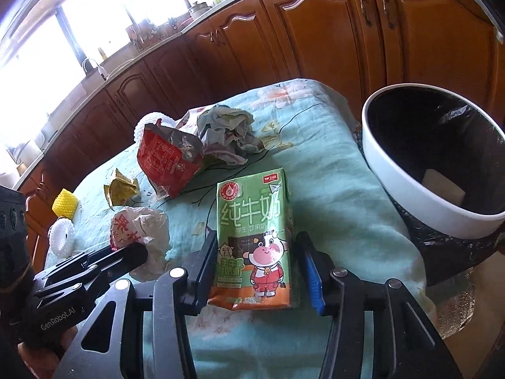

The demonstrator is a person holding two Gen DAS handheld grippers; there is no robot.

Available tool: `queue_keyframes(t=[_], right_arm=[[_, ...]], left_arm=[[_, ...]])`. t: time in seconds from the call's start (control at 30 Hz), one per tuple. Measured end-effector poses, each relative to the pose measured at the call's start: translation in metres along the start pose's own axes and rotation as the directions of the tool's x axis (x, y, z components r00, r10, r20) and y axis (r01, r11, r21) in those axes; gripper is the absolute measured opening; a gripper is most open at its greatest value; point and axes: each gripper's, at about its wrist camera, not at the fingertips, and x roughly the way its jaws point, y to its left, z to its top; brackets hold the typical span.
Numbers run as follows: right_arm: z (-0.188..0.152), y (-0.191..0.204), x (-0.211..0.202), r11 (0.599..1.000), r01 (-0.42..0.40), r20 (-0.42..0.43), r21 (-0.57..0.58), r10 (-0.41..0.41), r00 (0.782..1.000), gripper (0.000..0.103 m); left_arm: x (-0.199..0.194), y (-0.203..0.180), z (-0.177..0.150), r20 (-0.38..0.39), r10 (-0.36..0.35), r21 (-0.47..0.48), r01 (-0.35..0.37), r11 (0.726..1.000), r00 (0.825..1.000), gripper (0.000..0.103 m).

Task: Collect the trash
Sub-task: 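Carry the bag and milk carton over the bin and open both tools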

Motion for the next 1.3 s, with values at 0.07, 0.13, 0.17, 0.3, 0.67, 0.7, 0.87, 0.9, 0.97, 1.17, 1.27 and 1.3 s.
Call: queue_keyframes(t=[0.07,0.13,0.17,0.3,0.67,0.7,0.87,0.9,0.97,1.17,1.27,1.3], right_arm=[[0.002,-0.007,-0.009,1.000,0.010,0.016,0.005,-0.010,1.000,0.049],[0.003,-0.016,-0.017,1.000,0.019,0.029,0.017,-0.019,0.999,0.049],[0.004,-0.020,-0.020,0.999,0.023,0.034,0.023,-0.024,0.999,0.049],[0.007,-0.038,-0.032,0.998,0.042,0.049,0.051,-0.045,0.998,0.044],[0.024,-0.085,-0.061,0.992,0.084,0.107,0.097,-0.094,0.990,0.043],[0.026,-0.088,-0.063,0.991,0.088,0.113,0.102,-0.099,0.989,0.043],[0.040,-0.114,-0.067,0.985,0.109,0.123,0.131,-0.126,0.984,0.043],[0.043,-0.118,-0.067,0.984,0.115,0.122,0.135,-0.131,0.984,0.043],[0.048,-0.128,-0.067,0.982,0.122,0.121,0.145,-0.140,0.983,0.043],[0.063,-0.151,-0.061,0.977,0.152,0.100,0.149,-0.168,0.981,0.043],[0.069,-0.159,-0.058,0.975,0.164,0.095,0.147,-0.179,0.979,0.043],[0.071,-0.162,-0.057,0.975,0.167,0.094,0.149,-0.182,0.979,0.043]], left_arm=[[0.001,-0.009,0.003,0.000,-0.013,0.018,0.013,1.000,1.000,0.034],[0.003,-0.020,0.005,0.000,-0.030,0.037,0.030,0.999,1.000,0.034],[0.003,-0.025,0.007,0.000,-0.036,0.048,0.036,0.998,0.999,0.034],[0.008,-0.047,0.013,-0.002,-0.061,0.091,0.061,0.994,0.998,0.034],[0.032,-0.099,0.039,-0.008,-0.113,0.181,0.113,0.977,0.994,0.034],[0.035,-0.103,0.041,-0.009,-0.115,0.190,0.115,0.975,0.993,0.034],[0.052,-0.126,0.055,-0.015,-0.131,0.227,0.131,0.965,0.991,0.034],[0.056,-0.131,0.058,-0.019,-0.135,0.228,0.136,0.964,0.991,0.034],[0.067,-0.138,0.064,-0.026,-0.140,0.236,0.142,0.961,0.990,0.034],[0.099,-0.157,0.078,-0.057,-0.140,0.254,0.150,0.955,0.988,0.034],[0.113,-0.166,0.086,-0.067,-0.141,0.260,0.154,0.953,0.988,0.035],[0.117,-0.169,0.089,-0.070,-0.140,0.263,0.153,0.952,0.988,0.035]])
